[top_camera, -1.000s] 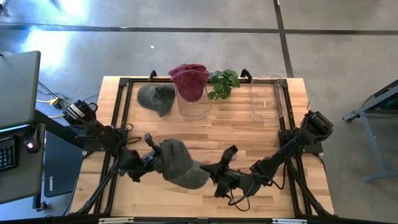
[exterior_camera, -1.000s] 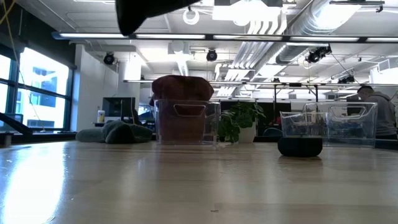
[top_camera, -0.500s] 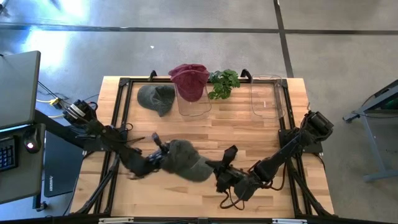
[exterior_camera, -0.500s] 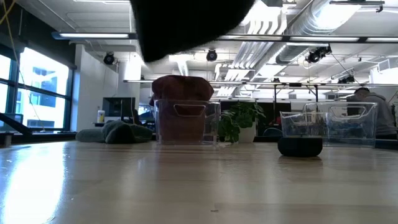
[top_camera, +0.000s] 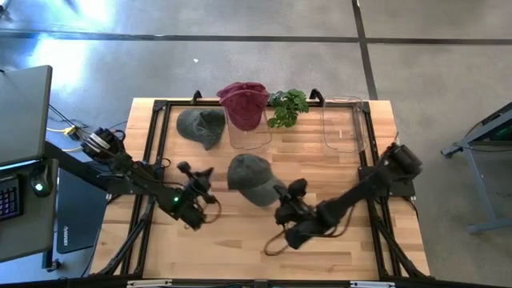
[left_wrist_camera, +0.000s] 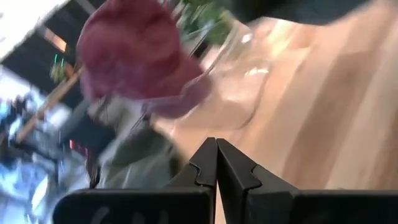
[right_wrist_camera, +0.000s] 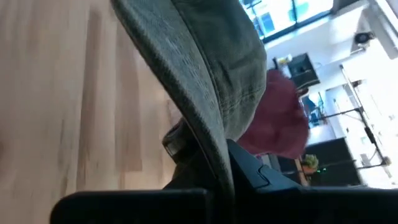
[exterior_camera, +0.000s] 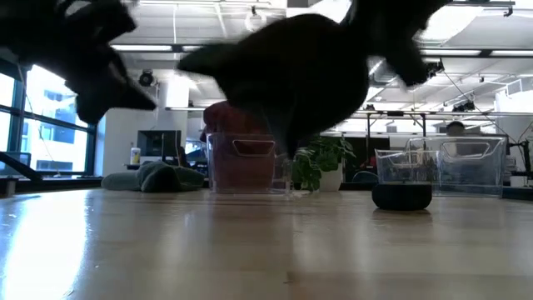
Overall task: Pick & Place hat
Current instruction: Put the bottom black cap into the right transparent bin
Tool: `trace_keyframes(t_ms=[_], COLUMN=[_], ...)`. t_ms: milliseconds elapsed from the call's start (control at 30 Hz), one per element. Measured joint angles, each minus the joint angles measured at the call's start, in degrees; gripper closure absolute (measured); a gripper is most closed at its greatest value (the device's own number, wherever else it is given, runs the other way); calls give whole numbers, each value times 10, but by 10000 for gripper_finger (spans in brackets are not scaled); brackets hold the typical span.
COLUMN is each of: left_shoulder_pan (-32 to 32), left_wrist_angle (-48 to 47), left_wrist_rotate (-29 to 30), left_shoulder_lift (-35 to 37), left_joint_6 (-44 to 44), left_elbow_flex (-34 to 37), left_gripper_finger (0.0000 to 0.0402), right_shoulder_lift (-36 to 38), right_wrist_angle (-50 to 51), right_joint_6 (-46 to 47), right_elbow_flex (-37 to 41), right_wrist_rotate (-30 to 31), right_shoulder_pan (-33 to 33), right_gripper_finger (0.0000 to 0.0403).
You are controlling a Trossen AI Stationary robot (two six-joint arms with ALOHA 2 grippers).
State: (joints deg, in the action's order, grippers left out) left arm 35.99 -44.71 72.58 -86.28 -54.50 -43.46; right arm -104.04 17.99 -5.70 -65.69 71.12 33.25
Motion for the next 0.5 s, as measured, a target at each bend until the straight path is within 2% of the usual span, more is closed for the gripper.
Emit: trace_keyframes(t_ms=[100,233,367,500], left_shoulder_pan=[16,20,14,7], left_wrist_angle=[-132,-243,-356,-420], left_wrist_rotate=[2,33,28,30], left_shoulder_lift=[8,11,46,72], left_joint_6=[-182,-307,-349,-319], left_elbow_flex=[0,-17,-67,-128], left_gripper_finger=[401,401,401,401], right_shoulder_lift=[-57,-139,-207,-233], right_wrist_angle=[-21,-28,-20,22], right_joint_6=[-29,-37,-67,-48], right_elbow_flex=[-6,-45,-101,-159], right_wrist_rotate=[-14,-25,-68,-124], right_shoulder_pan=[-17,-32,-44,-47], right_gripper_finger=[395,394,390,378])
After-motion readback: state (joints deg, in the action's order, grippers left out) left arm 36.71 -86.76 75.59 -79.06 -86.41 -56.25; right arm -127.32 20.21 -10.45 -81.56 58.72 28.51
